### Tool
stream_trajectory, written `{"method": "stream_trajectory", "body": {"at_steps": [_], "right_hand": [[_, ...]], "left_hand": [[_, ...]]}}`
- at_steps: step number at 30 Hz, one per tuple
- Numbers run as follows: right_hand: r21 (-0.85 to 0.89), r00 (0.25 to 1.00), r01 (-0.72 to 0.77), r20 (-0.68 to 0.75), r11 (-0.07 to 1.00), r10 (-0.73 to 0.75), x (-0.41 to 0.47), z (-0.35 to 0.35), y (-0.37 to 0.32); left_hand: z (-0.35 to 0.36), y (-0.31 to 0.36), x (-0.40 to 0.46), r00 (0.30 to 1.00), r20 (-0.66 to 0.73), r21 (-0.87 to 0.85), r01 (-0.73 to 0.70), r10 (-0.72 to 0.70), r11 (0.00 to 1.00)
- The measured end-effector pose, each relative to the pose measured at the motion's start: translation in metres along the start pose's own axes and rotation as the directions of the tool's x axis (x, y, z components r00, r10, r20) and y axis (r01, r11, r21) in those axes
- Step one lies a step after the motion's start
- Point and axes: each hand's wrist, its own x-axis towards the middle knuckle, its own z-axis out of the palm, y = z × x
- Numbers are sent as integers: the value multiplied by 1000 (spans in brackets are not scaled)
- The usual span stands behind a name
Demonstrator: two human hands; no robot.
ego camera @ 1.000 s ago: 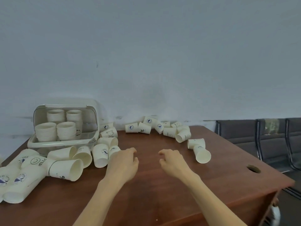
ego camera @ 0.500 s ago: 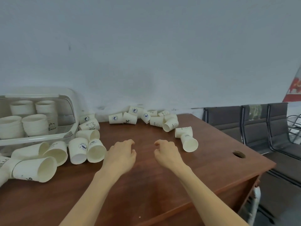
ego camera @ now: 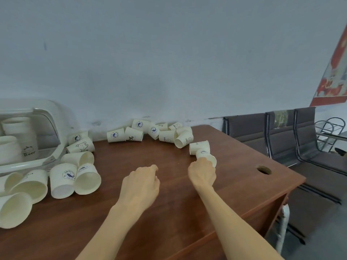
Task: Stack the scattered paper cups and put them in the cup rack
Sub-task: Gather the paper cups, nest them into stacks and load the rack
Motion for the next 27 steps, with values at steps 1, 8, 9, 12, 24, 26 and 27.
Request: {"method": "stream_trajectory", "body": {"at_steps": [1, 8, 9, 12, 24, 26, 27], "right_hand": [[1, 1000, -11, -4, 1000, 11, 6, 3, 1], [69, 995, -59, -73, 996, 64, 34, 16, 0], [75, 994, -68, -83, 995, 74, 37, 17, 1], [83, 989, -84, -117, 993, 94, 44, 21, 3], [64, 971, 153, -193, 986, -138, 19, 42, -16], [93, 957, 235, -195, 968, -214, 2, 51, -32], [108, 948, 273, -197, 956, -248, -7, 55, -42]], "left_hand": [[1, 0, 1, 1000, -20, 7, 0, 0, 1000], [9, -5, 11, 998, -59, -1, 27, -27, 1000], [10, -6, 12, 998, -61, 0, 29, -29, 1000], [12, -7, 15, 998, -59, -3, 32, -32, 999], [15, -27, 12, 992, -19, -36, 121, -122, 992], [15, -41, 9, 986, -19, -36, 166, -167, 985], [15, -48, 8, 981, -19, -41, 191, -192, 981]]}}
